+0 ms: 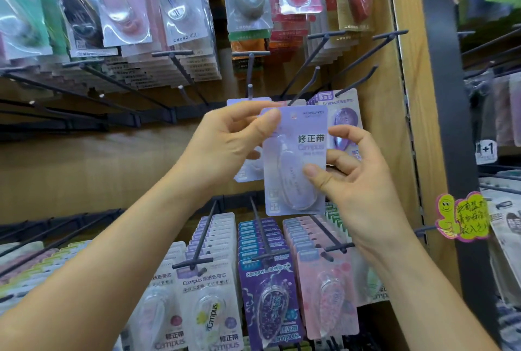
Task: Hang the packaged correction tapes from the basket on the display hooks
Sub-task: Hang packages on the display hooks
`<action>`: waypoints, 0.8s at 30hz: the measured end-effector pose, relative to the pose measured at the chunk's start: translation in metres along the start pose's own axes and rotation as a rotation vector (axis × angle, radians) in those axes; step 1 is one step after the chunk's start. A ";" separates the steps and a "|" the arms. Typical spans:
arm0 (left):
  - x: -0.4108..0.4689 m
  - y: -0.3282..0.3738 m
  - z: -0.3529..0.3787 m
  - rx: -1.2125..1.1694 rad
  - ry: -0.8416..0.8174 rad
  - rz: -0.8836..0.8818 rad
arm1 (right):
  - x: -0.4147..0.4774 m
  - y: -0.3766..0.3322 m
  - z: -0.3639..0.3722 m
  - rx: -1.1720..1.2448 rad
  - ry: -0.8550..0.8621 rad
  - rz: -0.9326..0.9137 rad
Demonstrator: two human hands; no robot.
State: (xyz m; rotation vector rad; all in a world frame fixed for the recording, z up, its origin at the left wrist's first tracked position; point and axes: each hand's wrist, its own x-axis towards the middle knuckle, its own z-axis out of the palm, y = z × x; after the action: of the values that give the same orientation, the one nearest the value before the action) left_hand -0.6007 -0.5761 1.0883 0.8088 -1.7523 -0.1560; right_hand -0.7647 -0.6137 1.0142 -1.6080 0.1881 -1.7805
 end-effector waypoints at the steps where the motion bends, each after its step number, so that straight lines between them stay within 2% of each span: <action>1: 0.001 0.004 0.004 -0.078 -0.026 -0.019 | 0.000 0.000 0.003 0.005 -0.029 0.002; 4: 0.006 0.007 0.004 -0.134 0.038 0.014 | 0.001 0.000 0.008 0.014 -0.090 0.013; 7: 0.012 0.007 -0.006 -0.108 0.176 0.075 | 0.003 0.000 0.008 -0.120 -0.155 0.094; 12: 0.027 0.007 -0.013 0.130 0.233 0.201 | 0.011 0.002 0.015 -0.253 -0.107 0.152; 18: 0.042 -0.004 -0.013 0.151 0.322 0.099 | 0.015 0.003 0.024 -0.287 -0.042 0.115; 24: 0.047 0.002 -0.004 -0.139 0.332 -0.158 | 0.016 0.001 0.026 -0.313 -0.018 0.122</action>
State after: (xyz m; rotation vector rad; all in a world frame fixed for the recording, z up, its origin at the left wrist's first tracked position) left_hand -0.6037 -0.6010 1.1287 0.8197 -1.3520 -0.2328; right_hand -0.7401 -0.6145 1.0322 -1.7850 0.5681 -1.7042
